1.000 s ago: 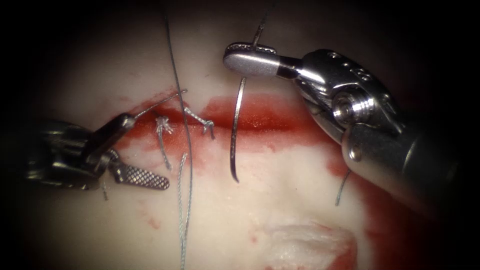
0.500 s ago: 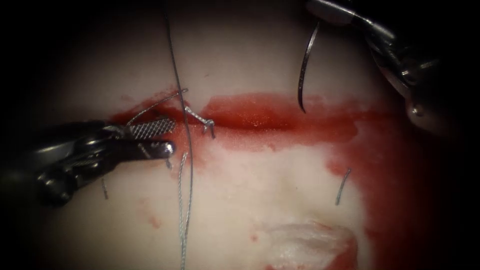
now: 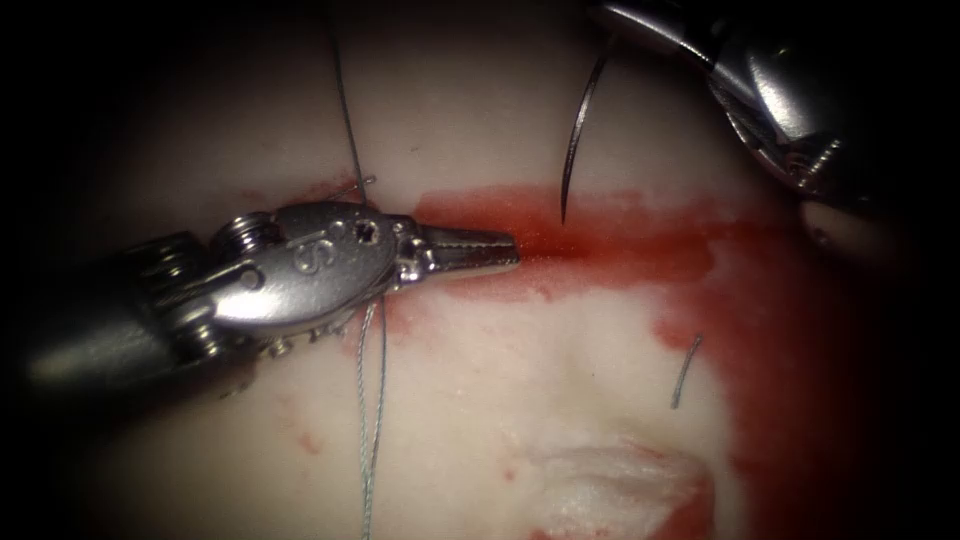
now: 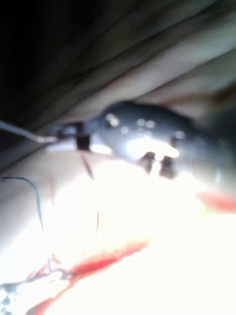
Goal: Wound Closure
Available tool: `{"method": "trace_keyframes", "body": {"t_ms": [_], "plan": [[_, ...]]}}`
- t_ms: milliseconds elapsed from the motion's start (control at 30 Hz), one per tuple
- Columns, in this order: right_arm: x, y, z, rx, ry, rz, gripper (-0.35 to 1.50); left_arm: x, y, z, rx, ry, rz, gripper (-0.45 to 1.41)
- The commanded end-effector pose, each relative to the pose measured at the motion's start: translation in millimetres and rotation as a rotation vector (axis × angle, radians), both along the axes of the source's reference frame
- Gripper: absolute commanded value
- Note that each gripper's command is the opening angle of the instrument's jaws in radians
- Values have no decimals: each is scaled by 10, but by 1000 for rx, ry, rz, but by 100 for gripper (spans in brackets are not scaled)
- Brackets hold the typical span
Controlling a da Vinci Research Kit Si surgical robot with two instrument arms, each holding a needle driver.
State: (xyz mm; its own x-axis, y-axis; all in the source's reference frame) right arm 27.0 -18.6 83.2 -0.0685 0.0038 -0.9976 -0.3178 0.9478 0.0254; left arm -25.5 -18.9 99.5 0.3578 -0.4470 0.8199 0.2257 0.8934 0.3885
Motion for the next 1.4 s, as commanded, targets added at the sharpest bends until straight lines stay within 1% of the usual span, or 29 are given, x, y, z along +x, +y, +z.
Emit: {"method": "trace_keyframes", "body": {"t_ms": [33,100,200,233,333,467,667,867,900,1033,1400], "plan": [[5,15,3,-72,-21,6,-35,-11,10,3,-22,31,8,-45],[6,15,3,-139,-44,11,-35,-17,5,13,-21,72,25,-45],[8,14,2,-161,-53,14,-35,-21,-4,30,-45,136,11,-45],[10,14,2,-182,-64,21,-35,-19,-10,43,-107,178,-4,-45],[13,13,2,-204,-75,28,-35,-13,-18,57,-182,267,-79,-45],[16,13,2,-225,-87,37,-35,-5,-27,64,-182,337,-89,-45],[19,10,0,-266,-94,26,-35,1,-38,67,-173,335,-89,-45],[28,6,-6,-312,-93,4,-35,0,-38,61,-160,325,-81,-45],[33,4,-8,-345,-116,-18,-35,-1,-38,59,-157,324,-81,-45],[38,1,-12,-377,-148,-55,-35,-2,-37,57,-149,321,-85,-45],[44,-2,-7,-413,-136,-95,-35,-1,-39,58,-150,349,-67,-45]]}}
